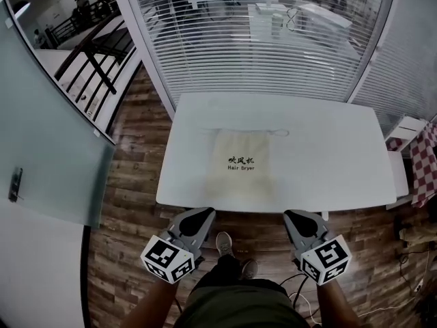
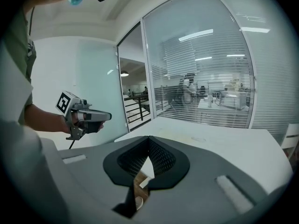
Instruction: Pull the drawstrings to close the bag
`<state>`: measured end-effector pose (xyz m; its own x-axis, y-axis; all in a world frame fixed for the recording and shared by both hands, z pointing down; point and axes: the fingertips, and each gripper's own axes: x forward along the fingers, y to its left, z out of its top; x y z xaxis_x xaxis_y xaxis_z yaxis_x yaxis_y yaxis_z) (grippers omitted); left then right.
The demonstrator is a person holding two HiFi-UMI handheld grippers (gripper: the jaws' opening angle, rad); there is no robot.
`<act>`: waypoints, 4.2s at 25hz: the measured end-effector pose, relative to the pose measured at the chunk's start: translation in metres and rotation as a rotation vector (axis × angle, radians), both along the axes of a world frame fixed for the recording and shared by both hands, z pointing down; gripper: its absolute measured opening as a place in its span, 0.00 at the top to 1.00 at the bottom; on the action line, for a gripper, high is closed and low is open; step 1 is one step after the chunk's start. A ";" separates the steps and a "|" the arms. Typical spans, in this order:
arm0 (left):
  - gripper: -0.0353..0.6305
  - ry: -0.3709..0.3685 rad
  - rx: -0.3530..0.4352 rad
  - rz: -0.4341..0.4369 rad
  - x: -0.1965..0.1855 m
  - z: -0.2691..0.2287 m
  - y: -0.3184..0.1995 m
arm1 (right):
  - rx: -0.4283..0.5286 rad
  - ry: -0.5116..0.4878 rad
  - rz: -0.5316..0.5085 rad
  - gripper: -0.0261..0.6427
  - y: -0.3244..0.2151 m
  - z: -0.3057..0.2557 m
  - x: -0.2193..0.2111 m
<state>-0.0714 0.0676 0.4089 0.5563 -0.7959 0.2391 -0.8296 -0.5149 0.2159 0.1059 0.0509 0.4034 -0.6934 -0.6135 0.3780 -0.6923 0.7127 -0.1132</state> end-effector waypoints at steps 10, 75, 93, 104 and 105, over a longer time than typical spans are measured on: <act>0.94 0.016 -0.014 0.049 -0.036 0.010 -0.079 | -0.013 0.018 0.048 0.94 -0.069 0.007 -0.039; 0.86 -0.369 -0.325 -0.208 -0.152 0.224 -0.364 | -0.229 0.280 0.147 0.89 -0.391 0.217 0.050; 0.80 -0.481 -0.369 -0.201 -0.181 0.267 -0.374 | -0.265 0.351 0.257 0.83 -0.405 0.265 0.061; 0.91 -0.510 -0.396 -0.186 -0.177 0.269 -0.375 | -0.253 0.388 0.229 0.93 -0.403 0.266 0.058; 0.92 -0.509 -0.398 -0.190 -0.178 0.269 -0.375 | -0.255 0.390 0.231 0.93 -0.403 0.265 0.059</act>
